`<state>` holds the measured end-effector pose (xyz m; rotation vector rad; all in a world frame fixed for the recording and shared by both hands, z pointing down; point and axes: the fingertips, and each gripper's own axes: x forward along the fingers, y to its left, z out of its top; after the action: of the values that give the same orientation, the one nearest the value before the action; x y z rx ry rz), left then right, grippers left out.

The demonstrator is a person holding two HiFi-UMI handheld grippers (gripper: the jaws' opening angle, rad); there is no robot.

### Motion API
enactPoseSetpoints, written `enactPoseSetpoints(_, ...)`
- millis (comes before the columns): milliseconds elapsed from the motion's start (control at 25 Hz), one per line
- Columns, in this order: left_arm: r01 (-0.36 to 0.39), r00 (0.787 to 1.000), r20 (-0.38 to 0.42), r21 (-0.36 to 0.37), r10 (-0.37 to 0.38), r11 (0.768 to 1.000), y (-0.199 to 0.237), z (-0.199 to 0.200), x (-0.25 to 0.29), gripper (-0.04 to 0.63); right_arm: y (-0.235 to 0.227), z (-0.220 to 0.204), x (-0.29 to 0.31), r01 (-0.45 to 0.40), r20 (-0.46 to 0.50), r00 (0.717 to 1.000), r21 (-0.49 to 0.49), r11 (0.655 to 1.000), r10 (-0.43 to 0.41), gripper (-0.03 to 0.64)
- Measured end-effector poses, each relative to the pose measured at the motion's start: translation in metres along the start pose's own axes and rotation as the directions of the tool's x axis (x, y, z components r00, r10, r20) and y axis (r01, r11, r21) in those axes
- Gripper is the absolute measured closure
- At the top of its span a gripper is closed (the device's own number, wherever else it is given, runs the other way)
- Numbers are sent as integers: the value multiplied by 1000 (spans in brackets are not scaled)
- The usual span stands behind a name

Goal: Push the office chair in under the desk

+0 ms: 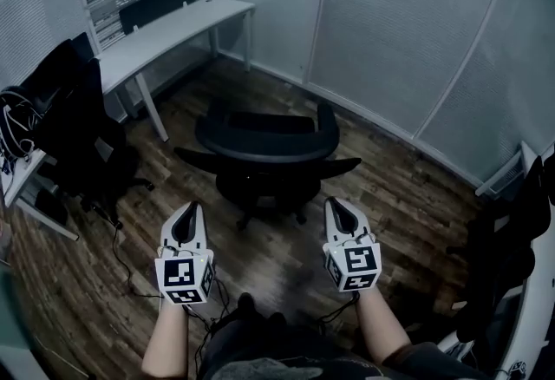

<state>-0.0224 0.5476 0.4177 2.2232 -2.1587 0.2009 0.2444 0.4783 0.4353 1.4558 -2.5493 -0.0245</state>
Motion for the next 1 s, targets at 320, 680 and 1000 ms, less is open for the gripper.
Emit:
enactPoseSetpoints(320,60,998,-47,215,-51,975,37,-13,56,574,-10,-2,46,89,-104,987,-251,964,-119,483)
enactPoseSetpoints(680,224,975,-97,390,-202,893,45,-22,104,403,-11,-25,78,62,-254,942,-512,857,-220,383)
enactPoseSetpoints(1000,293,956,-177,529,-234,796,48,-40,122,301,-28,-36,80,94,-295,890,-627,773,-347,319)
